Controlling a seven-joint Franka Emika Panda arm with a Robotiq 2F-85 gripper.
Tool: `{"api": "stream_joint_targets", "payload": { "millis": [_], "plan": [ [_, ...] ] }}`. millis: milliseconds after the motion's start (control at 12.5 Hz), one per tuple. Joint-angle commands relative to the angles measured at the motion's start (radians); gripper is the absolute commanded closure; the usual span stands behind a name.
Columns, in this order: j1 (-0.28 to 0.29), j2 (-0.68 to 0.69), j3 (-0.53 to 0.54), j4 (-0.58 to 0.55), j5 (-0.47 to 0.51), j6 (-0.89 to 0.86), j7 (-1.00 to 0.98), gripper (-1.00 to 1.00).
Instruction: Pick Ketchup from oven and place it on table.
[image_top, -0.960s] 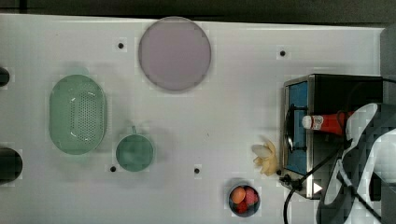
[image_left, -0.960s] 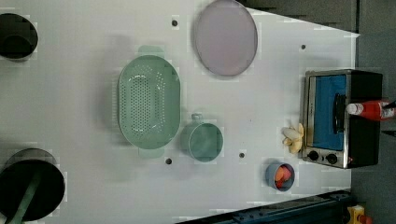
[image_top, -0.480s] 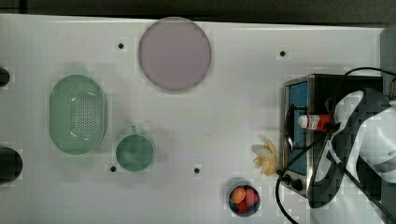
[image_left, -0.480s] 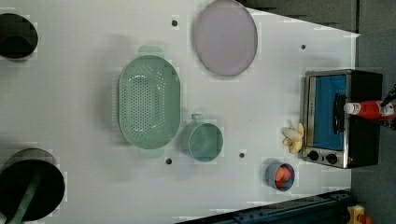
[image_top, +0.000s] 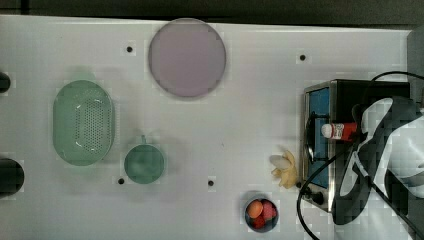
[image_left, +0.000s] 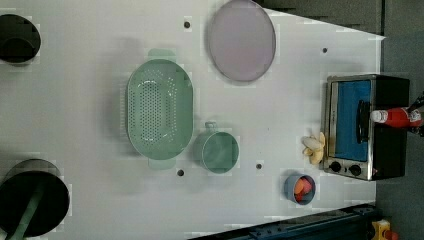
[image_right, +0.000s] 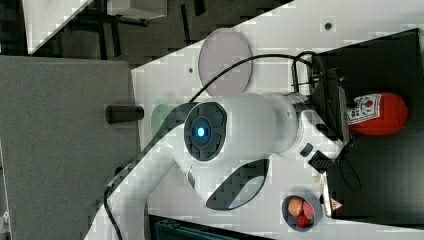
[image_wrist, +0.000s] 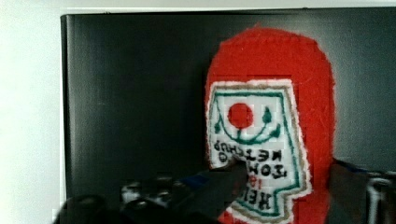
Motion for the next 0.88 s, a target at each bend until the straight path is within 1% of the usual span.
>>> {"api": "stream_joint_targets", "payload": {
  "millis": [80,240,400,560,880],
  "plan": [
    [-0.015,0.004,-0.017,0.011,0.012,-0.018,-0.022,-0.24],
    [-0.008,-0.017,-0.017,0.048,0.005,-0.021,-0.027,-0.24],
    [0.016,-0.055,-0.015,0.095,-0.019,-0.044,-0.071,-0.24],
    [0.064,-0.096,-0.009,0.14,-0.063,-0.123,-0.126,-0.24],
    [0.187,-0.196,0.043,0.183,-0.071,-0.345,-0.13,-0.24]
  ]
}}
